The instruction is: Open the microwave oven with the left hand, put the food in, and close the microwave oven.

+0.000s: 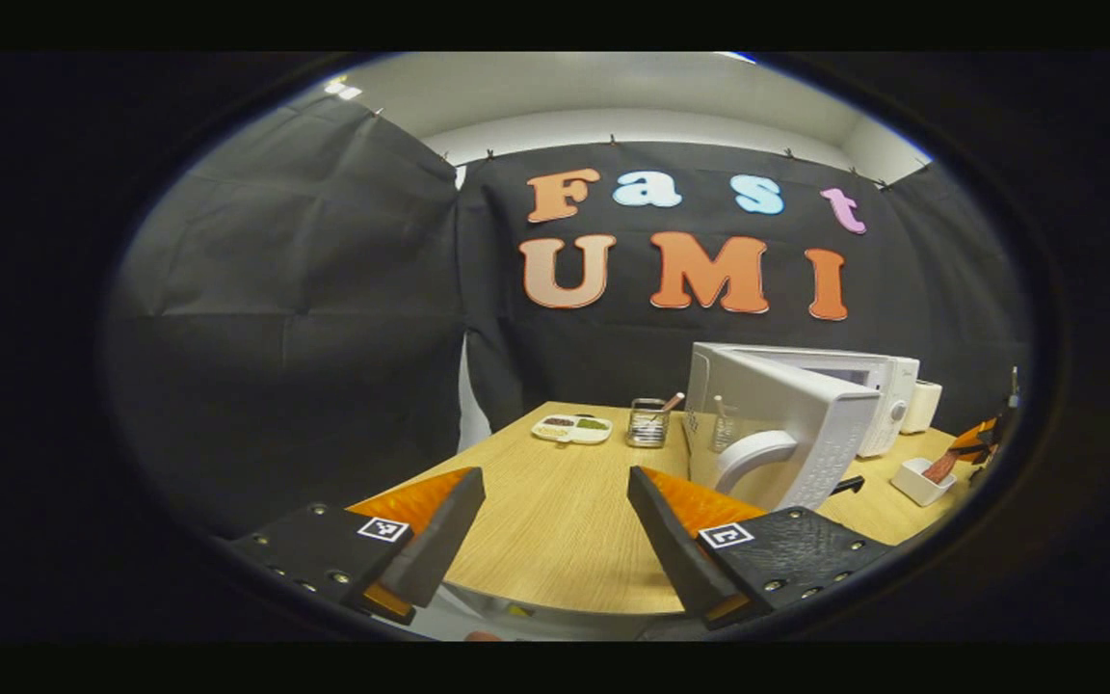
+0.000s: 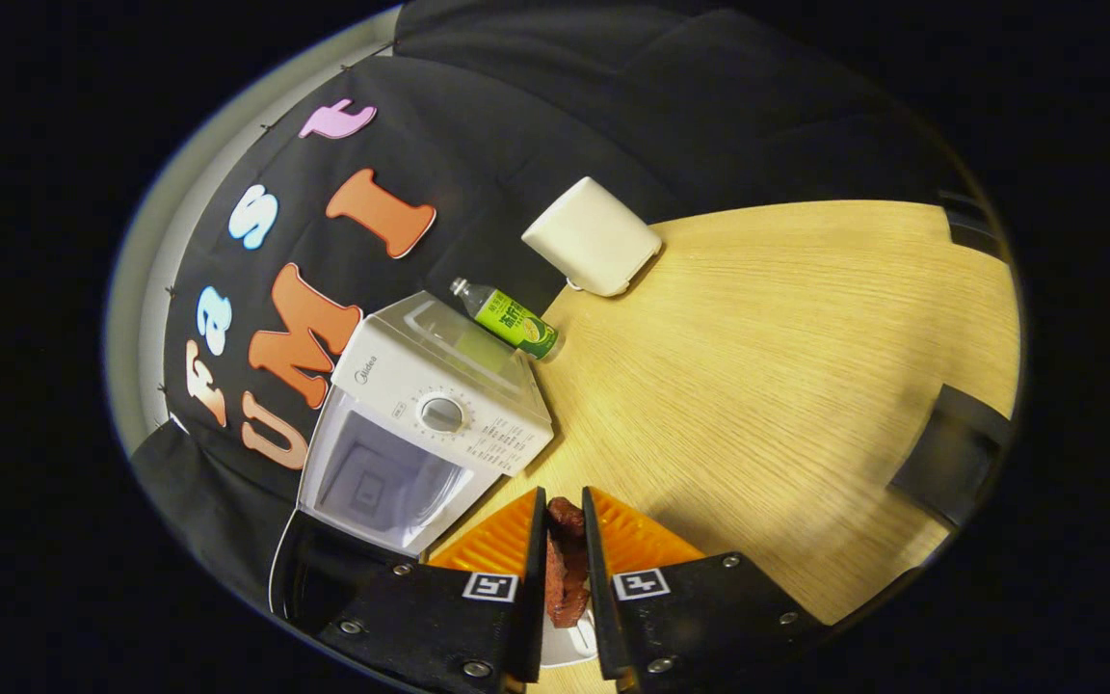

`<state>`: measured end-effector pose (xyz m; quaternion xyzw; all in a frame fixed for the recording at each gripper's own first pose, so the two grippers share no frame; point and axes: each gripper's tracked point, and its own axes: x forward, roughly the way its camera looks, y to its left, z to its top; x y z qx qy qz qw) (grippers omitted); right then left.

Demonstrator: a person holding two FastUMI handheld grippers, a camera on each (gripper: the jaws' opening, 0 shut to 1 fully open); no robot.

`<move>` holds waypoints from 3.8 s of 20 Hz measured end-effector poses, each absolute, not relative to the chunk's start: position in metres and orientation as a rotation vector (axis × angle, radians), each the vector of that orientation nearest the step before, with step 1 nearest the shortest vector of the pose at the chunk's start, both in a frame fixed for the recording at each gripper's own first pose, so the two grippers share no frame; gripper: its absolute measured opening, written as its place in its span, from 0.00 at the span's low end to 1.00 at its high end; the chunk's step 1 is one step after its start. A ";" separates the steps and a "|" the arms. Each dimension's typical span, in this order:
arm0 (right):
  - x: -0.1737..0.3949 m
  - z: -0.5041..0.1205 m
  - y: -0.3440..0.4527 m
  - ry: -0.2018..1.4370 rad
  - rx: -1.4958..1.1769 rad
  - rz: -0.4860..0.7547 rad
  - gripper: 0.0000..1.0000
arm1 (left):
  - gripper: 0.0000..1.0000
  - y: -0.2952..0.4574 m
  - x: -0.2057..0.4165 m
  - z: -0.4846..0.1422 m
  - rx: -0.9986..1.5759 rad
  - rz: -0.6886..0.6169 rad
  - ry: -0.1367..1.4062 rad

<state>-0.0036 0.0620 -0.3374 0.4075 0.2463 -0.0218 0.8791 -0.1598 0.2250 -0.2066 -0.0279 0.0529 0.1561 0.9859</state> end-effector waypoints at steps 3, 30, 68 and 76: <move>-0.003 -0.332 0.060 0.508 0.836 -0.047 0.17 | 0.92 0.231 -0.161 -0.205 -0.054 0.325 0.104; 0.083 -0.201 0.252 0.273 0.815 0.126 0.17 | 0.92 0.237 -0.129 -0.206 -0.054 0.206 0.072; 0.153 -0.246 0.307 0.210 0.110 0.067 0.94 | 0.92 0.257 -0.113 -0.212 -0.064 0.203 0.053; 0.091 -0.168 0.249 0.153 -0.014 0.129 0.95 | 0.93 0.252 -0.114 -0.198 -0.039 0.208 0.012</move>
